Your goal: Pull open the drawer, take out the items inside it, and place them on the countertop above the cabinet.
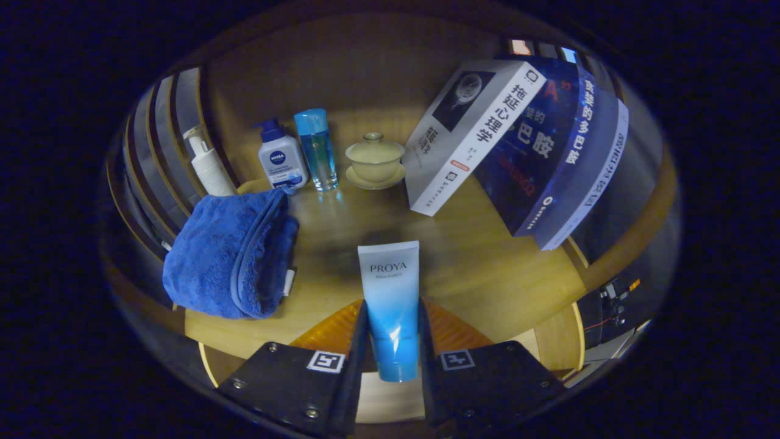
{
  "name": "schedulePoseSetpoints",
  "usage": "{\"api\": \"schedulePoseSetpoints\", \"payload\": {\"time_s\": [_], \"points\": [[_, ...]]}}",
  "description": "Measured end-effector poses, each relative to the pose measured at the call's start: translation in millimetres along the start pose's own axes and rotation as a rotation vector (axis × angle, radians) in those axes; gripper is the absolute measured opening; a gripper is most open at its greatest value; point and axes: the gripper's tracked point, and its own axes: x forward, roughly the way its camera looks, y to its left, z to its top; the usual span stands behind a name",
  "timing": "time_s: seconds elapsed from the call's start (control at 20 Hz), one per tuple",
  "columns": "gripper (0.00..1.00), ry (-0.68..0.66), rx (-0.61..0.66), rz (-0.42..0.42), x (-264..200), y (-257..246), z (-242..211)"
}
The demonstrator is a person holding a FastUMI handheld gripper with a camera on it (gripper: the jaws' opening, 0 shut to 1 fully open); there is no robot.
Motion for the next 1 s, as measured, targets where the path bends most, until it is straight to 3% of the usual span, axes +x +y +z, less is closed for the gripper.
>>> {"api": "schedulePoseSetpoints", "payload": {"time_s": [0.3, 0.5, 0.6, 0.7, 1.0], "points": [[0.42, -0.045, 0.012, 0.075, 6, 16, 11], [0.50, -0.111, 0.022, 0.151, -5, 27, 23], [0.69, -0.169, 0.020, 0.174, -17, 29, 31], [0.81, -0.226, -0.014, 0.168, -32, 27, 32], [0.81, -0.342, -0.050, 0.164, -79, 28, 4]]}}
